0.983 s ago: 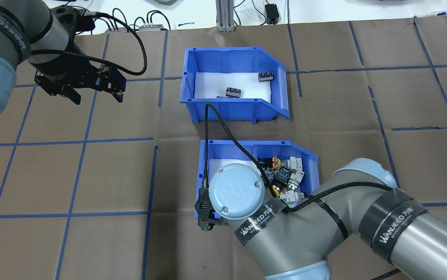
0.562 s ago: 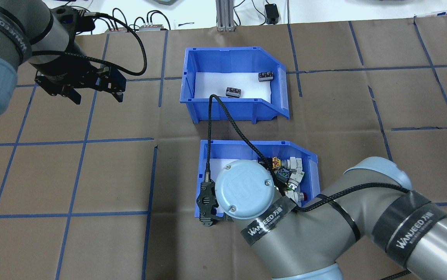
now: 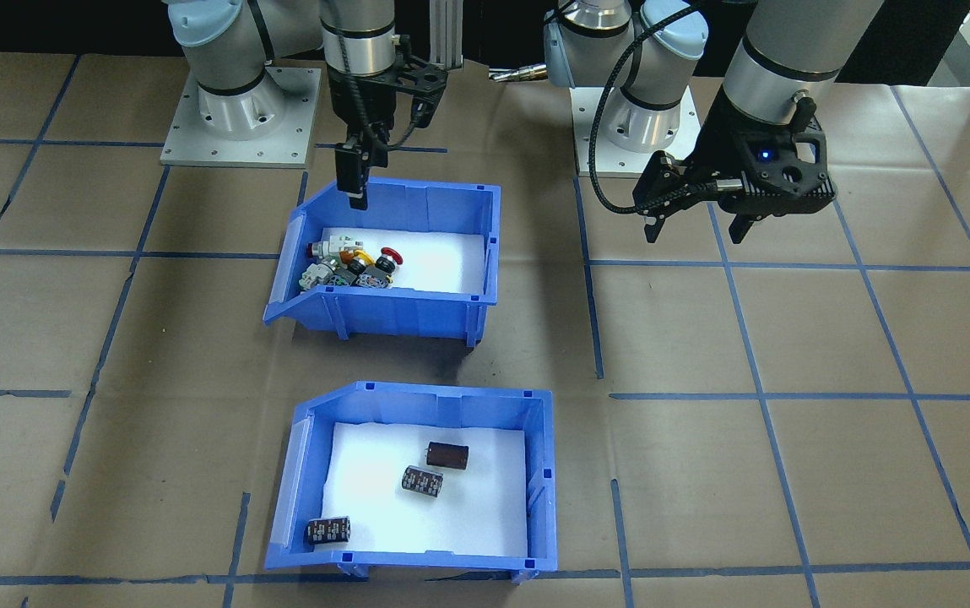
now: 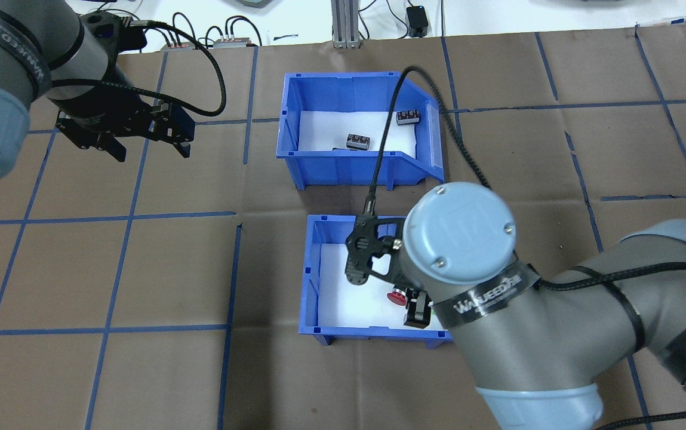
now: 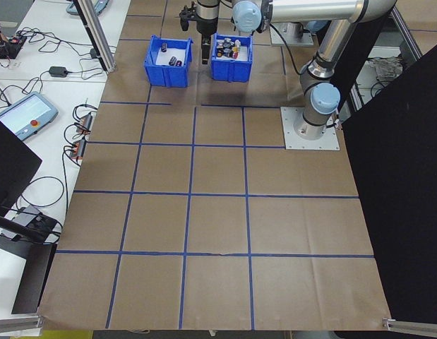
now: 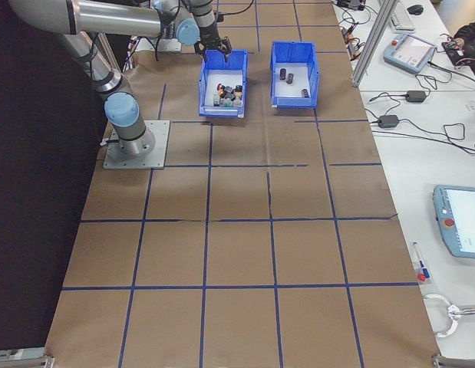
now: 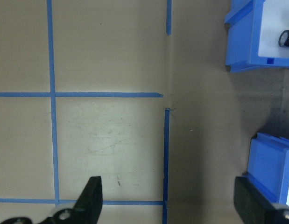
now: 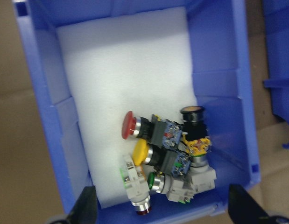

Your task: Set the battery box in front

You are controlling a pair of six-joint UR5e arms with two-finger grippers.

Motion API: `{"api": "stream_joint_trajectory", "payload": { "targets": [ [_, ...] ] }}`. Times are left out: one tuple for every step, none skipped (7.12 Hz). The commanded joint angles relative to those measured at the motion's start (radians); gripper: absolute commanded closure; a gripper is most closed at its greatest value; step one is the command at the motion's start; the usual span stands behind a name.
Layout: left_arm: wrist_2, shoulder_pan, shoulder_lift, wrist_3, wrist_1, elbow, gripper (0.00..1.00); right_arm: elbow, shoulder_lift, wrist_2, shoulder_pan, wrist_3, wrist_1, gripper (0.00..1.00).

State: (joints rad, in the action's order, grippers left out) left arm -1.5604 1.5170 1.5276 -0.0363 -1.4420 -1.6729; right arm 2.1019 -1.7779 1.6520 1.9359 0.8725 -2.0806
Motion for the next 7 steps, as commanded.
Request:
{"api": "stream_joint_trajectory", "payload": {
  "targets": [
    [-0.003,0.0,0.002,0.001,0.0,-0.002,0.0,-0.072,-0.017,-0.085,-0.188,-0.094,0.112,0.0],
    [-0.001,-0.001,0.0,0.0,0.0,-0.002,0.0,-0.129,-0.015,-0.084,-0.243,-0.181,0.19,0.0],
    [-0.003,-0.001,0.002,-0.005,0.0,-0.002,0.0,-0.194,-0.014,-0.09,-0.3,-0.293,0.309,0.0],
    [-0.001,-0.001,0.003,-0.014,0.0,-0.001,0.0,-0.238,-0.014,-0.089,-0.355,-0.411,0.363,0.0],
    [-0.001,0.0,0.008,-0.016,-0.014,0.001,0.0,-0.268,-0.014,-0.089,-0.401,-0.476,0.382,0.0],
    [-0.001,0.005,0.009,-0.016,-0.015,0.001,0.0,-0.282,-0.012,-0.092,-0.423,-0.519,0.379,0.0],
    [-0.001,0.049,0.017,-0.013,-0.012,0.001,0.0,-0.292,-0.012,-0.09,-0.425,-0.7,0.381,0.0]
  ]
}}
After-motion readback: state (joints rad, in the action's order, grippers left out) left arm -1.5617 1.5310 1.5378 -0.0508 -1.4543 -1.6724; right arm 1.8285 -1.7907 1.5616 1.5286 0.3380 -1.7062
